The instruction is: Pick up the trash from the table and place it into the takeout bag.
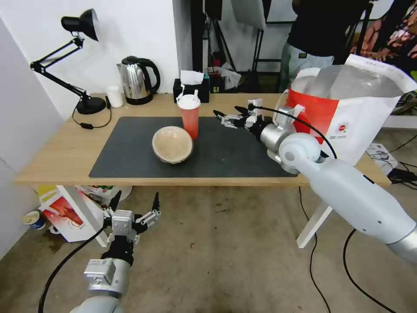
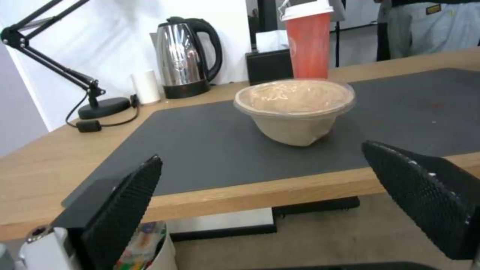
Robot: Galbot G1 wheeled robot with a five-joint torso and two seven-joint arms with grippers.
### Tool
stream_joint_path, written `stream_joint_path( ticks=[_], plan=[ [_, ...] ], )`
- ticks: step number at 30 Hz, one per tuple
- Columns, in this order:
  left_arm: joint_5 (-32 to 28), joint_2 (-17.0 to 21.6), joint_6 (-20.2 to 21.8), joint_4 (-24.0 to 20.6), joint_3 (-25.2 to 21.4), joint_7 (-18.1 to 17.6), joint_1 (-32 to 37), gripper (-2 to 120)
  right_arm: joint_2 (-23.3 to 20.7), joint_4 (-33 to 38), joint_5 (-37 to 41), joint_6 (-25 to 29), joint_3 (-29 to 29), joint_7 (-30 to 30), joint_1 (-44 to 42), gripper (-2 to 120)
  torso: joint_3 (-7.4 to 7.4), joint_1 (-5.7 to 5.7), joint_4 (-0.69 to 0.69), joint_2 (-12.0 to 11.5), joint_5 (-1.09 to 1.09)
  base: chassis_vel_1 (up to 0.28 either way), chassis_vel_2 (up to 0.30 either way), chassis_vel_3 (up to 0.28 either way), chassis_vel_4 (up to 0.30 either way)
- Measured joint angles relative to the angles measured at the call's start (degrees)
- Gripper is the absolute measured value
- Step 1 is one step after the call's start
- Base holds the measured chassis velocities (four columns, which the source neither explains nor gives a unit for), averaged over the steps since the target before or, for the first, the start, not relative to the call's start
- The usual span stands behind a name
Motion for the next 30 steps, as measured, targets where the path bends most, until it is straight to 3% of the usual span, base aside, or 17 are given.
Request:
stream_joint_path(
  ticks=[30],
  plan=[
    [0.00, 0.00, 0.00, 0.00, 0.00, 0.00, 0.00, 100, 5.02, -7.09, -3.75, -0.69, -4.94, -2.96, 4.57, 100, 0.00, 0.00, 0.00, -0.01, 0.00, 0.000, 0.000, 0.000, 0.000]
  ],
)
